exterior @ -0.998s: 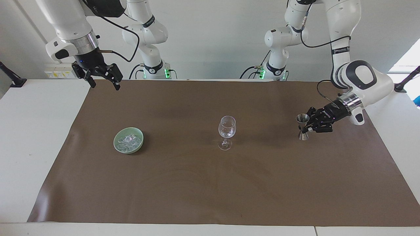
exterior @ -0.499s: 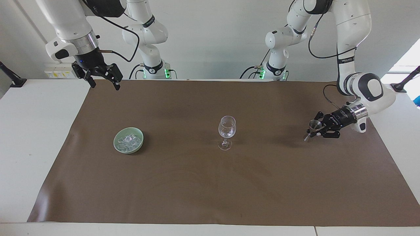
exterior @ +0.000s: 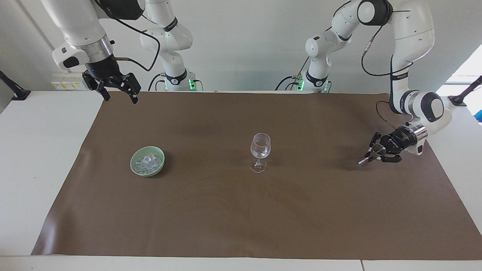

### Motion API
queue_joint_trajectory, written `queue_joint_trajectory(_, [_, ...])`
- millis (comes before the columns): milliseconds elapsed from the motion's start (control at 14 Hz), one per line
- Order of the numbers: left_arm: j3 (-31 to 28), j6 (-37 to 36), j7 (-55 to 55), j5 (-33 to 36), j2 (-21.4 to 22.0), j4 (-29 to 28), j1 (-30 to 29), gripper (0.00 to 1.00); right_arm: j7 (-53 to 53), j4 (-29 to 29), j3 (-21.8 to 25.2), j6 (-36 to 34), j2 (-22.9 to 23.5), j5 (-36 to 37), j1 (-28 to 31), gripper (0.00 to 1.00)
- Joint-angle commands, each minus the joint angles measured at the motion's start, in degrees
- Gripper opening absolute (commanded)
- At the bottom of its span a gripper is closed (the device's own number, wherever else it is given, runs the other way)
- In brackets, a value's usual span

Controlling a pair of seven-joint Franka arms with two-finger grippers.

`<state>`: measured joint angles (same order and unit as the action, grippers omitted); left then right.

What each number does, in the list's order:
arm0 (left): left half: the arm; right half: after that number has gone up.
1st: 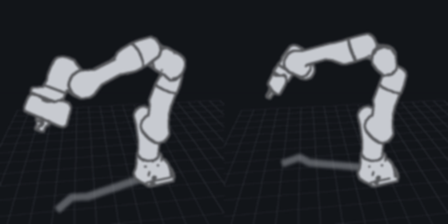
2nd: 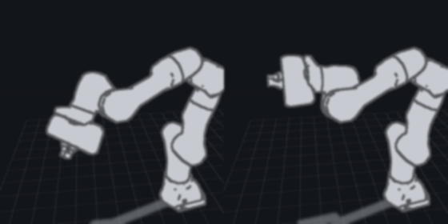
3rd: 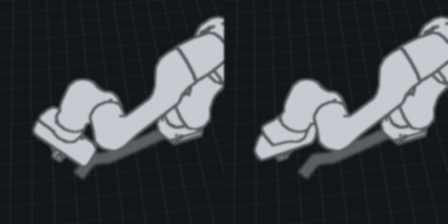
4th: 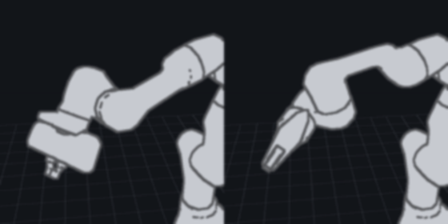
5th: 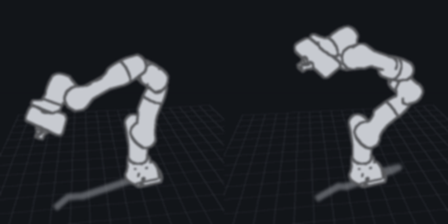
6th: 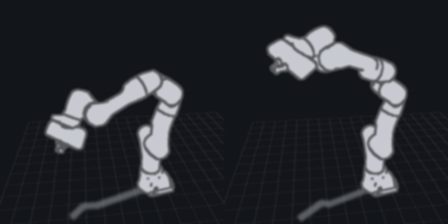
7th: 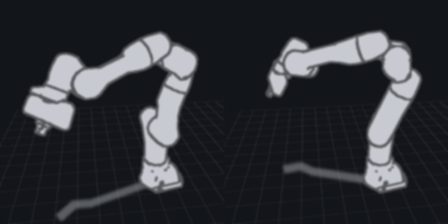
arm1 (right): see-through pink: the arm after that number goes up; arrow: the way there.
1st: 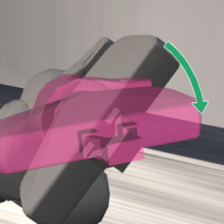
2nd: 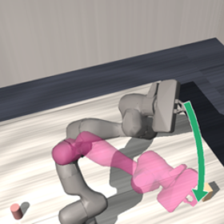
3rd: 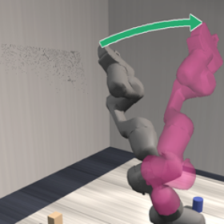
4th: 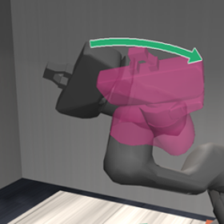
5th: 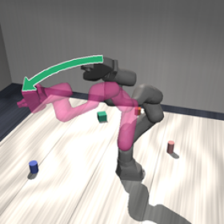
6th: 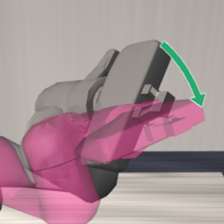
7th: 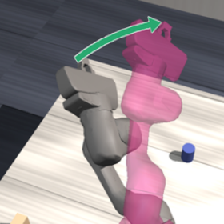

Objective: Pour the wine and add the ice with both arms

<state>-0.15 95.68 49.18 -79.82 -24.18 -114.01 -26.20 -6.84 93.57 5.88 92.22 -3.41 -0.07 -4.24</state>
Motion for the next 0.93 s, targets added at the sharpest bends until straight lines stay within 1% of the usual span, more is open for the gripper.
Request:
queue_joint_trajectory(0, [0.5,-3.0,1.1,-1.7,-4.1,4.1,-1.4,0.0,1.2,1.4,-0.2,-0.1,-1.3,-1.5,0.5,1.0])
queue_joint_trajectory(143, [0.4,-5.0,1.0,-0.8,-6.0,6.8,-1.7,0.0,1.2,1.4,-0.2,-0.1,-1.3,-1.5,0.5,1.0])
queue_joint_trajectory(357, [0.4,-6.0,0.7,-0.1,-8.0,7.1,-1.8,0.0,1.2,1.4,-0.2,-0.1,-1.3,-1.5,0.5,1.0])
queue_joint_trajectory(428, [0.4,-6.6,0.8,1.4,-8.9,8.4,-1.7,0.0,1.2,1.4,-0.2,-0.1,-1.3,-1.5,0.5,1.0])
queue_joint_trajectory(499, [0.4,-6.5,0.7,2.7,-9.2,9.1,-1.4,0.0,1.2,1.4,-0.2,-0.1,-1.4,-1.5,0.5,1.0])
queue_joint_trajectory(856, [0.4,-6.1,0.7,4.1,-9.6,9.4,-1.0,0.0,1.2,1.4,-0.2,-0.1,-1.3,-1.5,0.5,1.0])
